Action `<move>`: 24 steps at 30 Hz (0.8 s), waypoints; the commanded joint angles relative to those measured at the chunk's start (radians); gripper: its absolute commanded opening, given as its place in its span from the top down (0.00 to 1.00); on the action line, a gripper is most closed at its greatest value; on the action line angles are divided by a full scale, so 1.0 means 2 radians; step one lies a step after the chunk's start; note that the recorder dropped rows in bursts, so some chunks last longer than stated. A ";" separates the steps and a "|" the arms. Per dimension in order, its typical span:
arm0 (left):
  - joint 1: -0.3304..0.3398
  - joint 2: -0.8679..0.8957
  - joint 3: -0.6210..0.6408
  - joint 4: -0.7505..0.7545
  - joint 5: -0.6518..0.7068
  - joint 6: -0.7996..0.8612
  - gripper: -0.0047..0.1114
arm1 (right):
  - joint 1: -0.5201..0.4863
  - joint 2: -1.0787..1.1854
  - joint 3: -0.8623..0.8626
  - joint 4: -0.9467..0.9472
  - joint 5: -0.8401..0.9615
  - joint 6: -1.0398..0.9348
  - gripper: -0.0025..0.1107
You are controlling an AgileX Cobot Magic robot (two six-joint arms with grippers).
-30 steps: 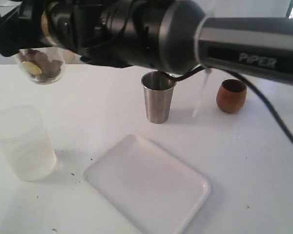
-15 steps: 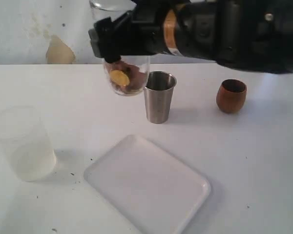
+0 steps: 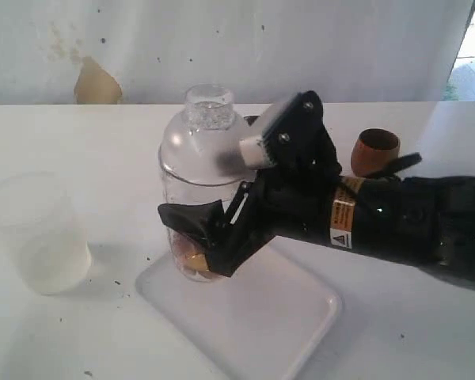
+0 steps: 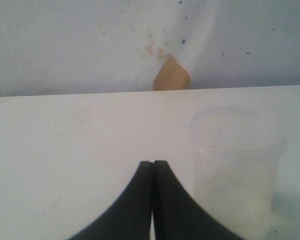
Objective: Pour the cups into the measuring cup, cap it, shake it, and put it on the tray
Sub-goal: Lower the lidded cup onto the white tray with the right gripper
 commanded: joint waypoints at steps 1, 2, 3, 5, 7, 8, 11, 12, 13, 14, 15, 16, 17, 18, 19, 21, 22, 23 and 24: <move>0.000 -0.002 0.003 -0.001 -0.006 -0.004 0.96 | -0.008 0.030 0.026 0.118 -0.104 -0.111 0.98; 0.000 -0.002 0.003 -0.001 -0.006 -0.004 0.96 | -0.008 0.039 0.026 0.114 -0.104 -0.121 0.98; 0.000 -0.002 0.003 -0.001 -0.006 -0.004 0.96 | -0.008 0.051 0.026 0.110 -0.104 -0.128 0.98; 0.000 -0.002 0.003 -0.001 -0.006 -0.004 0.96 | -0.008 0.073 0.026 0.108 -0.104 -0.140 0.98; 0.000 -0.002 0.003 -0.001 -0.006 -0.004 0.96 | -0.008 0.090 0.026 0.108 -0.104 -0.158 0.98; 0.000 -0.002 0.003 -0.001 -0.006 -0.004 0.96 | -0.008 0.101 0.026 0.108 -0.105 -0.174 0.98; 0.000 -0.002 0.003 -0.001 -0.006 -0.004 0.96 | -0.008 0.117 0.026 0.108 -0.113 -0.198 0.98; 0.000 -0.002 0.003 -0.001 -0.006 -0.004 0.96 | -0.008 0.120 0.026 0.108 -0.117 -0.201 0.98; 0.000 -0.002 0.003 -0.001 -0.006 -0.004 0.96 | -0.008 0.121 0.026 0.108 -0.127 -0.201 0.98; 0.000 -0.002 0.003 -0.001 -0.006 -0.004 0.96 | -0.008 0.123 0.026 0.108 -0.137 -0.201 0.98; 0.000 -0.002 0.003 -0.001 -0.006 -0.004 0.96 | -0.008 0.124 0.026 0.108 -0.149 -0.201 0.98; 0.000 -0.002 0.003 -0.001 -0.006 -0.004 0.96 | -0.008 0.124 0.026 0.109 -0.158 -0.201 0.98; 0.000 -0.002 0.003 -0.001 -0.006 -0.004 0.96 | -0.008 0.124 0.026 0.110 -0.167 -0.199 0.98; 0.000 -0.002 0.003 -0.001 -0.006 -0.004 0.96 | -0.008 0.124 0.026 0.111 -0.166 -0.193 0.98; 0.000 -0.002 0.003 -0.001 -0.006 -0.004 0.96 | -0.008 0.124 0.026 0.111 -0.166 -0.192 0.98; 0.000 -0.002 0.003 -0.001 -0.006 -0.004 0.96 | -0.008 0.125 0.025 0.111 -0.149 -0.192 0.97; 0.000 -0.002 0.003 -0.001 -0.006 -0.004 0.96 | -0.008 0.126 0.025 0.111 -0.138 -0.192 0.95; 0.000 -0.002 0.003 -0.001 -0.006 -0.004 0.96 | -0.008 0.127 0.025 0.111 -0.126 -0.192 0.91; 0.000 -0.002 0.003 -0.001 -0.006 -0.004 0.96 | -0.008 0.127 0.025 0.110 -0.114 -0.192 0.86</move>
